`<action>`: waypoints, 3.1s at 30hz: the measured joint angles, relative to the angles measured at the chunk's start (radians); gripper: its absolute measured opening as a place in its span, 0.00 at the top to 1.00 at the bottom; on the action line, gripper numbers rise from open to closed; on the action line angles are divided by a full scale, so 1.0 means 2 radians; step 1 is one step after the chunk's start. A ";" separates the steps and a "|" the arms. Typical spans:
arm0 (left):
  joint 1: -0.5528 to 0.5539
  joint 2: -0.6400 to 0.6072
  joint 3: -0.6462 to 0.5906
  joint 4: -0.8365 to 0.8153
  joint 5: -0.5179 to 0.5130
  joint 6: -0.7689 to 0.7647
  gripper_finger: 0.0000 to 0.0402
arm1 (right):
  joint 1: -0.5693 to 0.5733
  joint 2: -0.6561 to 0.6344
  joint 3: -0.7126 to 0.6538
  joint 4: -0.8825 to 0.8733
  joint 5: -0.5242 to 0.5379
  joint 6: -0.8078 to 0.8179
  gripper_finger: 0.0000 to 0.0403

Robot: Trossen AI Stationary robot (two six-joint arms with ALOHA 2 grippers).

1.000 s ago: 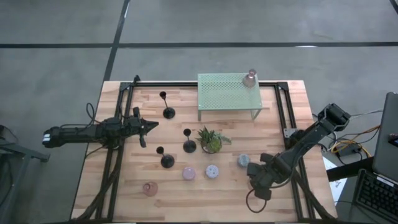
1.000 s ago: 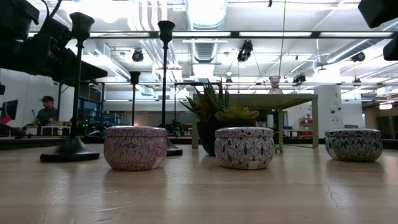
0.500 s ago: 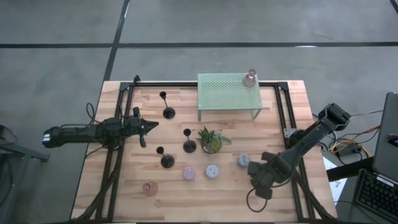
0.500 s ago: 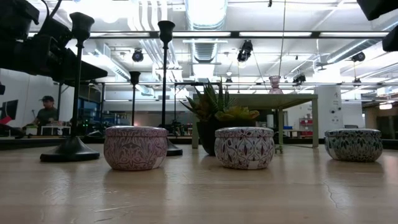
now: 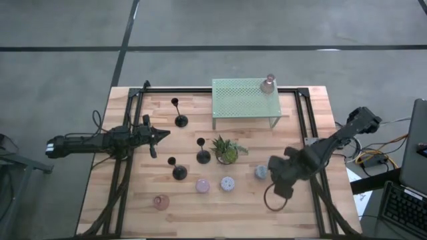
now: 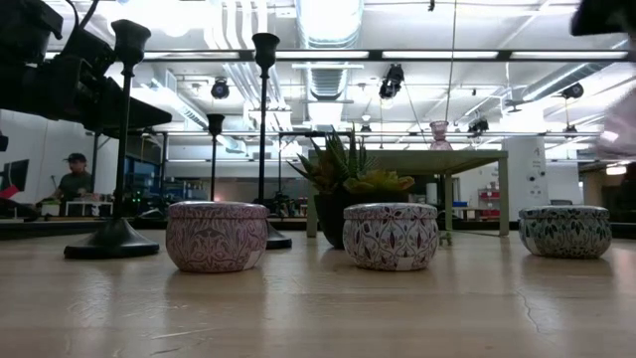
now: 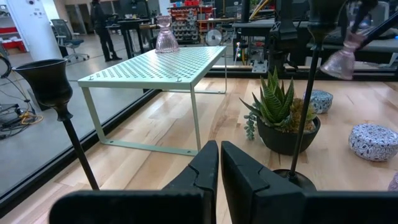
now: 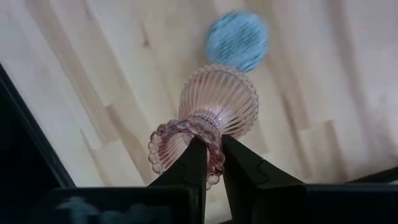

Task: Pick & Place candle stick holders
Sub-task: Put the right glass candle holder on the shelf

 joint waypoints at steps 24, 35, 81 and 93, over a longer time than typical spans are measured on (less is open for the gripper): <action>0.000 0.000 0.000 0.000 0.000 0.000 0.94 | -0.435 -0.089 0.124 -0.038 -0.008 -0.129 0.93; 0.000 0.000 0.000 0.000 0.000 0.000 0.94 | -0.605 -0.036 0.152 -0.038 -0.094 -0.209 0.93; 0.000 0.000 0.000 0.000 0.000 0.000 0.94 | -0.710 0.053 0.148 -0.026 -0.095 -0.270 0.93; 0.000 0.000 0.000 0.000 0.000 0.000 0.94 | -0.722 0.051 0.148 -0.018 -0.083 -0.276 0.93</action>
